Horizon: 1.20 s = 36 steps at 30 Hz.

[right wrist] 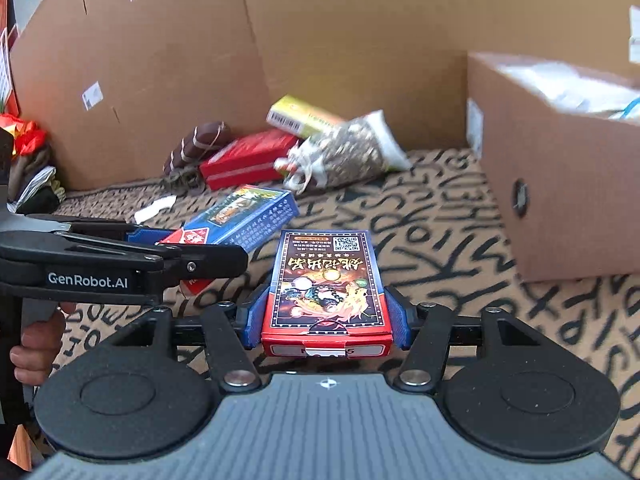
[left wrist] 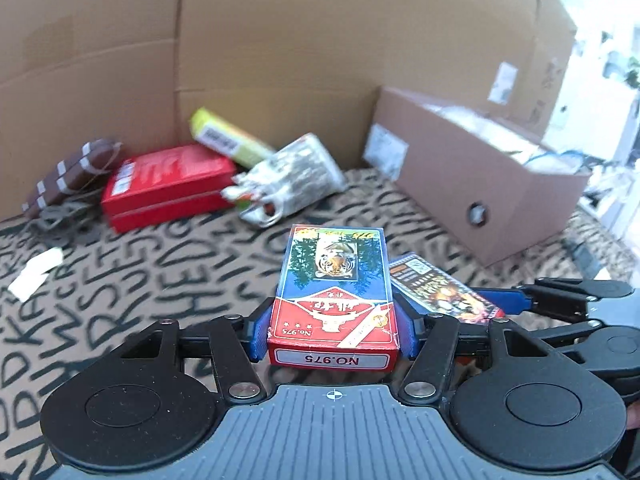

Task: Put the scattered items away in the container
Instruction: 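Lift both held card decks and carry them over the shoe box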

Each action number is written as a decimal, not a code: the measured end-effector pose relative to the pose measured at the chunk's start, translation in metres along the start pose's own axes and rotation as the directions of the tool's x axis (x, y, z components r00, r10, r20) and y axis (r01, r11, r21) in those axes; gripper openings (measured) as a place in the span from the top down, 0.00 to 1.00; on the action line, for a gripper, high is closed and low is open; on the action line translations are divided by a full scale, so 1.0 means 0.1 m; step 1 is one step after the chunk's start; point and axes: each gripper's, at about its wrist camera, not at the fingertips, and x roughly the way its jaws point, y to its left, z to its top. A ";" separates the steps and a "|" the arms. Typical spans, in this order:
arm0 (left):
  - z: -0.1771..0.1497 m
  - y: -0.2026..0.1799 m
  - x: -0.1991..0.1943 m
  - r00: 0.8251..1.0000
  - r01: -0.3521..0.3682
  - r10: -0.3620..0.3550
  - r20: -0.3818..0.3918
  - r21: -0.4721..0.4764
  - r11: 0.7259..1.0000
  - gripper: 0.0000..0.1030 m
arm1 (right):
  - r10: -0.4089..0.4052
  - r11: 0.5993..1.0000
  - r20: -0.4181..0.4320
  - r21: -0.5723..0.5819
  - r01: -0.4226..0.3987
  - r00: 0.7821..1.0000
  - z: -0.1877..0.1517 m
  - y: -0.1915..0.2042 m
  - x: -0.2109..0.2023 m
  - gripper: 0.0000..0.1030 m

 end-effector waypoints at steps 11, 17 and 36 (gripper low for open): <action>0.61 -0.68 -0.07 0.975 0.119 -0.141 0.170 0.133 0.984 0.41 | -0.099 0.986 0.171 -0.115 0.119 0.980 0.43 -0.12 -0.41 0.38; 0.99 -1.09 -0.06 0.943 0.159 -0.215 0.255 0.223 0.962 0.41 | -0.199 0.963 0.260 -0.128 0.238 0.945 0.69 -0.31 -0.59 0.37; 1.76 -1.84 1.25 0.950 0.259 -0.287 0.123 0.204 0.944 0.40 | -0.532 0.844 0.189 0.035 0.536 0.825 1.04 -1.63 -0.21 0.38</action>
